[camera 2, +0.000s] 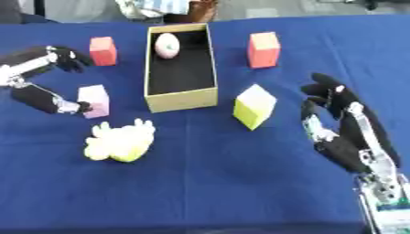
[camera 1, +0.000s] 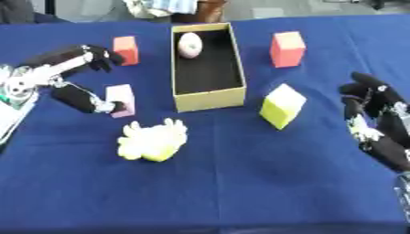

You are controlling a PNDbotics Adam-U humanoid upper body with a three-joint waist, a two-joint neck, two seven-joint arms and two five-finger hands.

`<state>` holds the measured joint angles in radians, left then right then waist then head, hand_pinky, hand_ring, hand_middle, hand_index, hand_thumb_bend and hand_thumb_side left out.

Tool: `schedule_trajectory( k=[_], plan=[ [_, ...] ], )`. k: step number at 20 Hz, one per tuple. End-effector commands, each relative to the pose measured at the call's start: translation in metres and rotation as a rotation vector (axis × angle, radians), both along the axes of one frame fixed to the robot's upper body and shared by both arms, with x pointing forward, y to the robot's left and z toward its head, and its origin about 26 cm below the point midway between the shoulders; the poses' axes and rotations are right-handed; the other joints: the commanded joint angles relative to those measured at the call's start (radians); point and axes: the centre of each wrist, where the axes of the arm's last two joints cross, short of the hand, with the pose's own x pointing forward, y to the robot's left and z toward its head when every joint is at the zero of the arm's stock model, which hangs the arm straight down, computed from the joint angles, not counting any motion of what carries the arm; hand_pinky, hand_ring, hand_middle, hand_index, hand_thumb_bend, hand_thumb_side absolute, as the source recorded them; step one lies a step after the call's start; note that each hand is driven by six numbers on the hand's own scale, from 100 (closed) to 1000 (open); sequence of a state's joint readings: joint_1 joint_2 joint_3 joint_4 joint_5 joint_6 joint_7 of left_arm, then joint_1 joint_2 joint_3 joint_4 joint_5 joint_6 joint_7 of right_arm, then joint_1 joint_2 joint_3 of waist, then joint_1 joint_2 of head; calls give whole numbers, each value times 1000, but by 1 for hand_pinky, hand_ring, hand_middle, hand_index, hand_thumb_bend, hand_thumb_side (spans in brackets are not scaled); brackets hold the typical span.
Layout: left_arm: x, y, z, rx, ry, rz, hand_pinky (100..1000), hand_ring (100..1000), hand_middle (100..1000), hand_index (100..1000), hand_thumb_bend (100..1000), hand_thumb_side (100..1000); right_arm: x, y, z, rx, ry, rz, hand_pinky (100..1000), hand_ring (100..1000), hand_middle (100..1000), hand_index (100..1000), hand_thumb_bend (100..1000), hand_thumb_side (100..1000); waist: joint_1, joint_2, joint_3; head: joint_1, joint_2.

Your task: Pick up objects on the table and place them in the box.

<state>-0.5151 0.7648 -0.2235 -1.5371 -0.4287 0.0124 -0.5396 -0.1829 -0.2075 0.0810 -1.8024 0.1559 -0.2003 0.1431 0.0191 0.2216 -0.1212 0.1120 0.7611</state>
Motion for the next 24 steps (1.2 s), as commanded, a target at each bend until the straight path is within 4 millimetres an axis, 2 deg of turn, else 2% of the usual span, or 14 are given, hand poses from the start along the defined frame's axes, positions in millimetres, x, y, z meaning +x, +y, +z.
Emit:
schedule_trajectory(
  k=[1, 5, 14, 24],
  plan=[
    [6, 11, 9, 82, 8, 17, 830, 794, 811, 907, 624, 356, 0, -3, 5, -19, -15, 2, 818, 833, 723, 907, 100, 463, 14, -33, 0, 0, 6],
    [16, 17, 5, 105, 30, 47, 824, 785, 802, 903, 587, 333, 0, -3, 4, -20, -13, 5, 818, 833, 723, 907, 100, 462, 12, -35, 1, 0, 8],
    [36, 26, -13, 108, 46, 132, 819, 780, 799, 901, 590, 335, 0, -2, 3, -20, -10, 9, 818, 833, 722, 905, 100, 461, 8, -36, 0, 1, 9],
    [47, 22, -33, 94, 85, 131, 811, 772, 789, 893, 562, 334, 0, -2, 3, -19, -7, 10, 818, 832, 720, 903, 100, 460, 8, -35, -5, 2, 9]
  ],
)
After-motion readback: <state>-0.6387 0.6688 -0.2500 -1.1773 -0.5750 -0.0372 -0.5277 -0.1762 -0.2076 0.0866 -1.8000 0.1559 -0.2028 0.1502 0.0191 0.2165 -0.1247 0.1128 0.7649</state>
